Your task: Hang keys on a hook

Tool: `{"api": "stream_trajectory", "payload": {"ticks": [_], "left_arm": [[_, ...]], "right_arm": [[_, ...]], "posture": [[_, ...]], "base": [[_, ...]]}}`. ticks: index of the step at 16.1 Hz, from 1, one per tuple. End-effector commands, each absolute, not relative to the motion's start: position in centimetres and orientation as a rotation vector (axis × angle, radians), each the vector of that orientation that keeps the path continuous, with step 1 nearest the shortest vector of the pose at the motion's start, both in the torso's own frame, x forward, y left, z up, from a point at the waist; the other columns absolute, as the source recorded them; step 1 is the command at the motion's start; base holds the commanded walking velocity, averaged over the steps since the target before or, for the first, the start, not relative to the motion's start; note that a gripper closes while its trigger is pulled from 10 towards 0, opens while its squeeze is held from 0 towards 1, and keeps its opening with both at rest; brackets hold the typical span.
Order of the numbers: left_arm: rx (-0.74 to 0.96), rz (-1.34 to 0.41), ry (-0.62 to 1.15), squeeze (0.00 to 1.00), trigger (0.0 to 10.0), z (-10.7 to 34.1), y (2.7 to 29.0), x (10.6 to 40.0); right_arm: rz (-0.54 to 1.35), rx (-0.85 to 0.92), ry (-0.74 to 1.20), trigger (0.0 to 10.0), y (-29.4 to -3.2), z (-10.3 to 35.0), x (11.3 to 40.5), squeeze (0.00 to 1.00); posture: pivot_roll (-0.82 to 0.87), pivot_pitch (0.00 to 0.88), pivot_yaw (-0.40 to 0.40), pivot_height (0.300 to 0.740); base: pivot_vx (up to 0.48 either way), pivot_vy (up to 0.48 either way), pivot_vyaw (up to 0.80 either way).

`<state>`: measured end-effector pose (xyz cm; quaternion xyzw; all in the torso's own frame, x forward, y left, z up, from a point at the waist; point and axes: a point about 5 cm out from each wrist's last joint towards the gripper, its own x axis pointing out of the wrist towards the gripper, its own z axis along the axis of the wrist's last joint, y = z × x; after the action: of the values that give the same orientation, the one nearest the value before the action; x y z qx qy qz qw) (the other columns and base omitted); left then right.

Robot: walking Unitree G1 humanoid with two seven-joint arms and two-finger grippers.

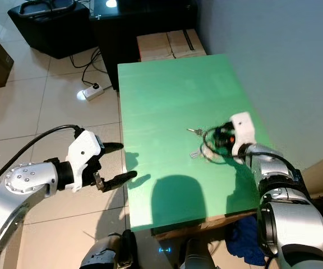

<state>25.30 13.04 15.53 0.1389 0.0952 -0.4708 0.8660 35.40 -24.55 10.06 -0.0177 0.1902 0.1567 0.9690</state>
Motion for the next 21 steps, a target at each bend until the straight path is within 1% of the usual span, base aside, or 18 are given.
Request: {"api": "stream_trajectory", "payload": {"ticks": [1,5,7,9,10,11,12,15,17,18,20,21], "left_arm": [[0.295,-0.916,0.185,0.0,10.0,15.4,13.8,25.7],[0.329,-0.773,0.162,0.0,10.0,15.1,14.5,26.8],[0.325,-0.704,0.123,0.0,10.0,15.3,14.9,27.3],[0.332,-0.52,0.072,0.0,10.0,15.7,16.3,28.9],[0.307,-0.485,0.065,0.0,10.0,15.8,16.5,29.3],[0.252,-0.419,0.045,0.0,10.0,16.3,16.6,29.9],[0.229,-0.396,0.033,0.0,10.0,16.4,16.4,30.1],[0.219,-0.347,0.009,0.0,10.0,16.0,15.8,30.3],[0.193,-0.306,-0.009,0.0,10.0,15.9,15.6,30.3],[0.145,-0.247,-0.036,0.0,10.0,16.1,15.5,30.5],[0.129,-0.22,-0.05,0.0,10.0,16.0,15.3,30.3],[0.102,-0.206,-0.042,0.0,10.0,15.7,15.6,29.9]], "right_arm": [[0.285,-0.005,0.312,0.0,-24.3,10.8,35.8,0.0],[0.236,-0.003,0.285,0.0,-24.0,10.3,35.7,0.0],[0.226,-0.01,0.26,0.0,-23.8,10.6,35.9,0.0],[0.161,-0.053,0.132,0.0,-23.6,12.3,36.5,0.0],[0.14,-0.075,0.102,0.0,-23.6,12.7,36.5,0.0],[0.104,-0.136,0.041,0.0,-23.3,13.5,36.7,0.0],[0.086,-0.174,0.003,0.0,-22.9,13.9,36.6,0.0],[0.058,-0.22,-0.1,0.0,-22.0,15.0,36.1,0.0],[0.053,-0.232,-0.142,0.0,-21.7,15.6,35.6,0.0],[0.06,-0.229,-0.18,0.0,-21.1,16.3,34.8,0.0],[0.089,-0.18,-0.188,0.0,-20.2,16.6,34.0,0.0],[0.13,-0.106,-0.185,4.6,-18.6,16.9,33.0,0.0]], "posture": [[-0.06,0.117,0.056,0.74],[-0.06,0.086,0.061,0.74],[-0.06,0.062,0.055,0.74],[-0.07,0.018,0.056,0.74],[-0.08,0.002,0.059,0.74],[-0.08,0.0,0.061,0.74],[-0.08,0.0,0.063,0.74],[-0.09,0.0,0.074,0.74],[-0.1,0.0,0.078,0.74],[-0.11,0.0,0.078,0.74],[-0.11,0.0,0.077,0.74],[-0.11,0.0,0.072,0.74]], "base": [[0.0,0.0,0.0],[0.0,0.0,0.0],[0.0,0.0,0.0],[0.0,0.0,0.0],[0.0,0.0,0.0],[0.0,0.0,0.0],[0.0,0.0,0.0],[0.0,0.0,0.0],[0.0,0.0,0.0],[0.0,0.0,0.0],[0.0,0.0,0.0],[0.0,0.0,0.0]]}}
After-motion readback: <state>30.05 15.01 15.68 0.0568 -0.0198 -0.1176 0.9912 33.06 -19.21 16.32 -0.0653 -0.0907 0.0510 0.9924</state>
